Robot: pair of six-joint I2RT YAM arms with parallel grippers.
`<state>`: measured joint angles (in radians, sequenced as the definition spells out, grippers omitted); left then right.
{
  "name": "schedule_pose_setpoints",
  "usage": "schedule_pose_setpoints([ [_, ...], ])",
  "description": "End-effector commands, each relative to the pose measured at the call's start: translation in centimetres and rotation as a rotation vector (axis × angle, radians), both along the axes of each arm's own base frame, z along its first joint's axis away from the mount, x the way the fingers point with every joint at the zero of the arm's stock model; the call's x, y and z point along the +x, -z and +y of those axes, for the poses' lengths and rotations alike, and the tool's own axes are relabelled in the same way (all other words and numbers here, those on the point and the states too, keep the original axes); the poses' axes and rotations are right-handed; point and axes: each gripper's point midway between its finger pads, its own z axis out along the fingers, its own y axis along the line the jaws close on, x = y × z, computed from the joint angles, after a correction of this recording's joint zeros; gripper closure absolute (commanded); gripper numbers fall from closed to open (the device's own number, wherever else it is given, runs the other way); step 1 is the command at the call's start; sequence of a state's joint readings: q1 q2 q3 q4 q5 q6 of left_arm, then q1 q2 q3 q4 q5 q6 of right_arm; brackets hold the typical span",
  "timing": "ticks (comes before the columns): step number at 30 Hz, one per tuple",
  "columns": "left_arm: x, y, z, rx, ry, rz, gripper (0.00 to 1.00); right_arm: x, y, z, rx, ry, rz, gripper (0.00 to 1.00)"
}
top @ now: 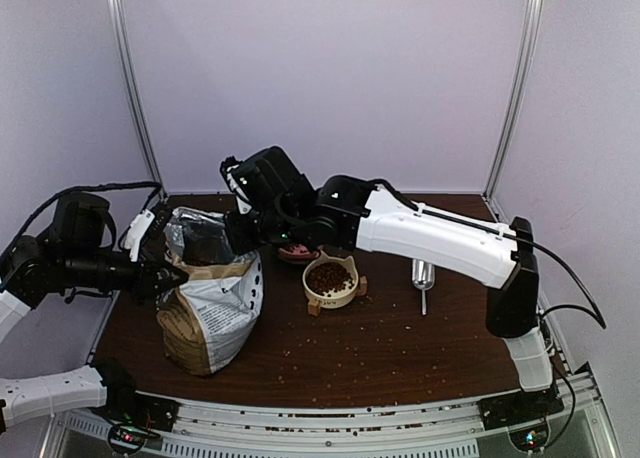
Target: Serve the pet food
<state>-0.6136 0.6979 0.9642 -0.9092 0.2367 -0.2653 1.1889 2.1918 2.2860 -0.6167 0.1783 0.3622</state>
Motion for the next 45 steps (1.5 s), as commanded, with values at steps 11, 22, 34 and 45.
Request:
schedule_pose_setpoints([
  [11,2.2,-10.3,13.0,0.33,-0.529,-0.357,1.0,0.3,-6.4,-7.6,0.062,0.17,0.016,1.0],
  [22,0.1,-11.6,12.3,0.196,-0.454,-0.442,1.0,-6.0,-8.3,-5.2,0.161,-0.093,0.107,0.65],
  [34,0.9,-10.0,12.6,0.225,-0.499,-0.395,1.0,-4.4,0.3,-5.7,0.118,-0.125,0.094,0.34],
  [45,1.7,-9.3,12.3,0.246,-0.506,-0.379,1.0,-5.4,4.4,0.5,0.158,-0.317,0.144,0.33],
])
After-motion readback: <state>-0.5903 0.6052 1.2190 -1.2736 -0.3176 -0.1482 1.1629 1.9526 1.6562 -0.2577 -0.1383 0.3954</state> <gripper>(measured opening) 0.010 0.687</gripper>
